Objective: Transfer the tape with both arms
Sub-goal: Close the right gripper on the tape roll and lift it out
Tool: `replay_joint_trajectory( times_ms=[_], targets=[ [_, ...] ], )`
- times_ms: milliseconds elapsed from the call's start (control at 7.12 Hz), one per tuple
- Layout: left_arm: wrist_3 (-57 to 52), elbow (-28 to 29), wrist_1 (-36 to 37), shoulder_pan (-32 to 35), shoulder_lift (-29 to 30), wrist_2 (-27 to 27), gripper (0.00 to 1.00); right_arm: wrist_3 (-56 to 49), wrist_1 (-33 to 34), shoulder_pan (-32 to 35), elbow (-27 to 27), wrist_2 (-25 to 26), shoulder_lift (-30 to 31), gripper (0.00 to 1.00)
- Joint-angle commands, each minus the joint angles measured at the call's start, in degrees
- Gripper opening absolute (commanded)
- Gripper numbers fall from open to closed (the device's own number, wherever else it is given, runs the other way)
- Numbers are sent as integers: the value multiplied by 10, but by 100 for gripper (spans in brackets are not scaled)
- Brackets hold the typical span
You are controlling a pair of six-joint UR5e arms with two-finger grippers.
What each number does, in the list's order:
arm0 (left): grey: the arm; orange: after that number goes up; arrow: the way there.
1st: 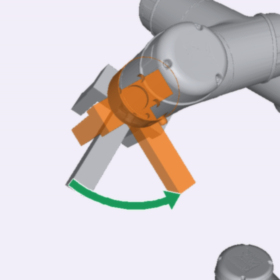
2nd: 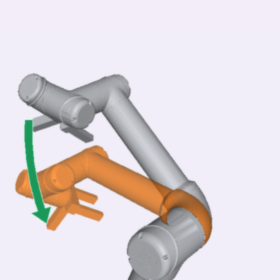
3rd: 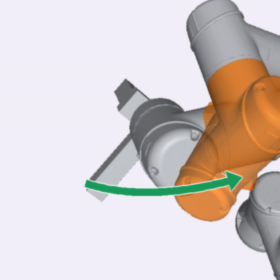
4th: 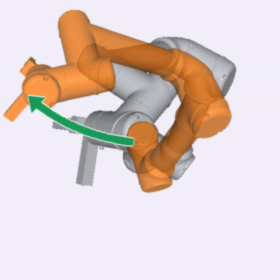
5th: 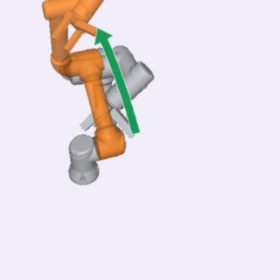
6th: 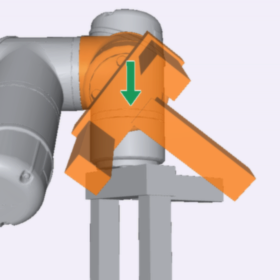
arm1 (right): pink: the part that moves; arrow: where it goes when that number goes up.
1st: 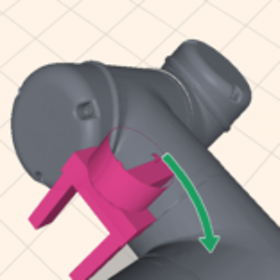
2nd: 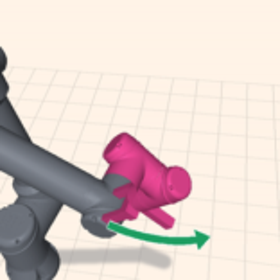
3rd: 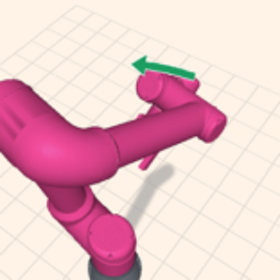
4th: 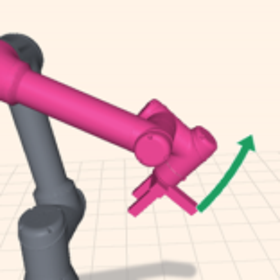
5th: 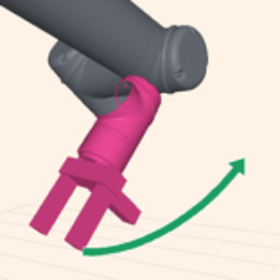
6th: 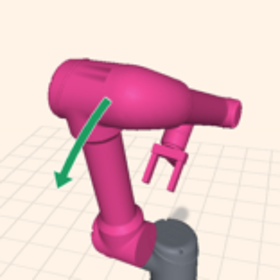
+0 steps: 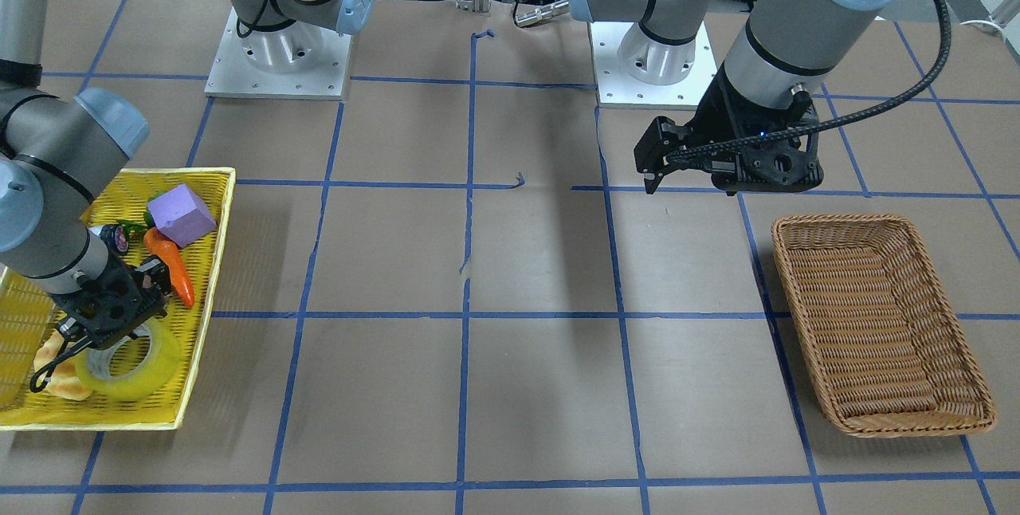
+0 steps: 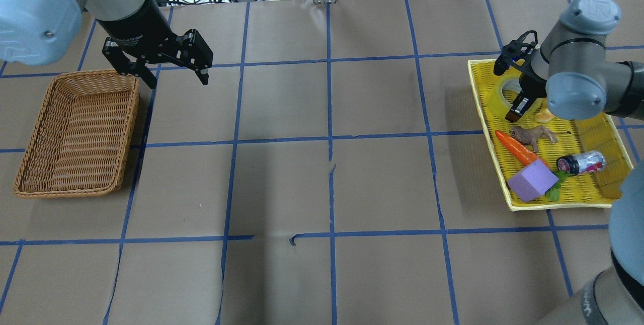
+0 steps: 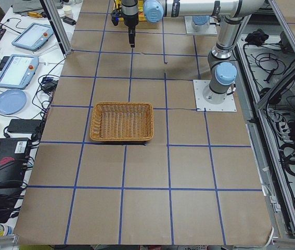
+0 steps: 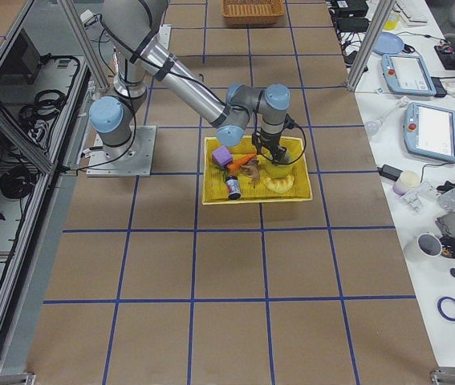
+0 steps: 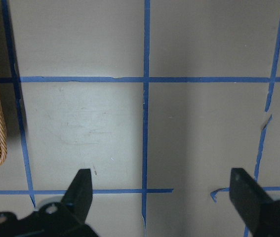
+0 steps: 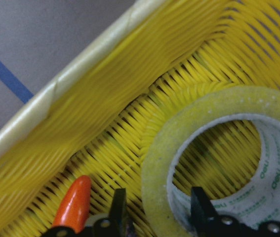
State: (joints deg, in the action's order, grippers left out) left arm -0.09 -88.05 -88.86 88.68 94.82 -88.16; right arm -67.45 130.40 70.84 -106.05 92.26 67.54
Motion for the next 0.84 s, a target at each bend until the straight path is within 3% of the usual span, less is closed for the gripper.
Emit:
replay_joint_trajectory(
  times_ms=[0,281,561,702],
  targets=[
    [0,1,0,0,-1,0,100,0,-2,1,2,3,8,0],
    [0,1,0,0,-1,-1,100,5,-24,7,7,24,36,0],
    [0,2,0,0,-2,-1,100,49,-145,11,50,18,103,0],
    [0,2,0,0,-2,-1,100,135,-202,40,80,15,117,0]
  ],
)
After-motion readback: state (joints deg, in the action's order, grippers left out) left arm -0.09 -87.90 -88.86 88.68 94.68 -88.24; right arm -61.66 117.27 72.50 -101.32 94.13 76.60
